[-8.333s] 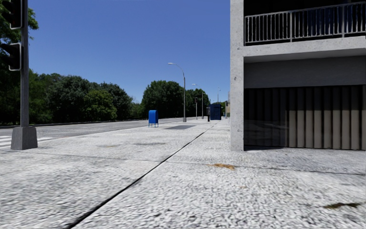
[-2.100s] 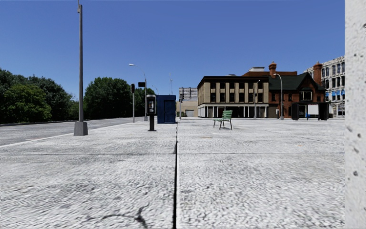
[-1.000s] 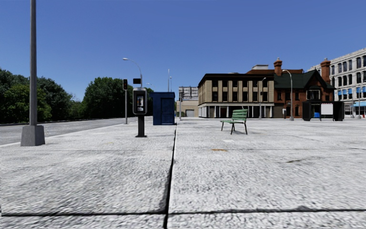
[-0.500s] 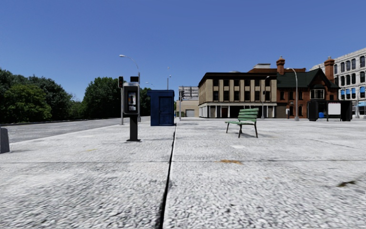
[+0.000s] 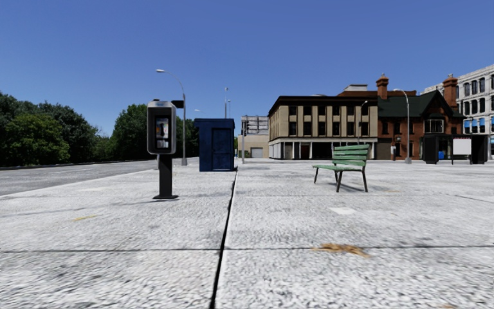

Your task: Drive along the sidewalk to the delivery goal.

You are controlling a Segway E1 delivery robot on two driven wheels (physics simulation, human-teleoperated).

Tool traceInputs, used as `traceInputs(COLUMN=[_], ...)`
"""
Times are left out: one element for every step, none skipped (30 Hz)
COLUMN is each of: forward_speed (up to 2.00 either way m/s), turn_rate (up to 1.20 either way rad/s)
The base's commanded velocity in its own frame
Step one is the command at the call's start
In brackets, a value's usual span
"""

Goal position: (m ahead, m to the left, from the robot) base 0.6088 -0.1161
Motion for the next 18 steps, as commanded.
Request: traceInputs(forward_speed=[1.72, 1.72, 1.48, 1.25, 1.07, 1.07, 0.85, 0.62, 0.00, 0.00, 0.00, 0.00, 0.00, 0.00, 0.00, 0.00, 0.00, 0.00], turn_rate=[0.00, 0.00, 0.00, 0.00, 0.00, 0.00, 0.00, 0.00, 0.00, 0.00, 0.00, 0.00, 0.00, 0.00, 0.00, 0.00, 0.00, 0.00])
